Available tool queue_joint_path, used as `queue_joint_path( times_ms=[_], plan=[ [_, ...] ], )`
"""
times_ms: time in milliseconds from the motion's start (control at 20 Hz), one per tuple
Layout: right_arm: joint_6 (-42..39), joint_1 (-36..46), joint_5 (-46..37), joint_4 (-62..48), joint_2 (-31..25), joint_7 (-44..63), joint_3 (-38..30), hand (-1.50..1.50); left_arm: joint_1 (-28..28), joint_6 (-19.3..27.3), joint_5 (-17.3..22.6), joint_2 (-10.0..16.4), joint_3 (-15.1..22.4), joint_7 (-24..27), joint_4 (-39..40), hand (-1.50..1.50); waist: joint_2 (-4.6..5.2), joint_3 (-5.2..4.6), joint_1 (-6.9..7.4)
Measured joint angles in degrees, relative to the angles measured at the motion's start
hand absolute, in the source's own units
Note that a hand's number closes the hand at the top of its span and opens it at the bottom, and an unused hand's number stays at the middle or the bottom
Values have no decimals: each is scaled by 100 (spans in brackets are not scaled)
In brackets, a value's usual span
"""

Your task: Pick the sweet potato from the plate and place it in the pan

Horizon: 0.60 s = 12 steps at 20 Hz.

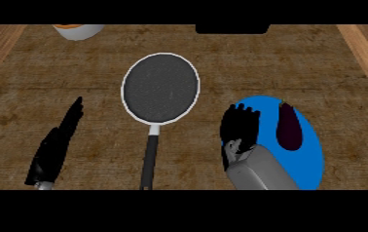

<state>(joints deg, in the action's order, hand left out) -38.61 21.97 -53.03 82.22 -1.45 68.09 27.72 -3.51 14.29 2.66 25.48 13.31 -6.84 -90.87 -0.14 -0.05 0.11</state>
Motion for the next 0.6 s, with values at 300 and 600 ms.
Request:
queue_joint_path(
  times_ms=[300,600],
  plan=[
    [-24,-22,-233,-148,18,-103,-149,-150,17,-149,41,-30,-119,48,61,0,7,1,9],
    [6,-291,-514,24,41,-272,-198,150,-60,-250,-17,-60,-248,86,39,0,-6,-3,6]
  ],
)
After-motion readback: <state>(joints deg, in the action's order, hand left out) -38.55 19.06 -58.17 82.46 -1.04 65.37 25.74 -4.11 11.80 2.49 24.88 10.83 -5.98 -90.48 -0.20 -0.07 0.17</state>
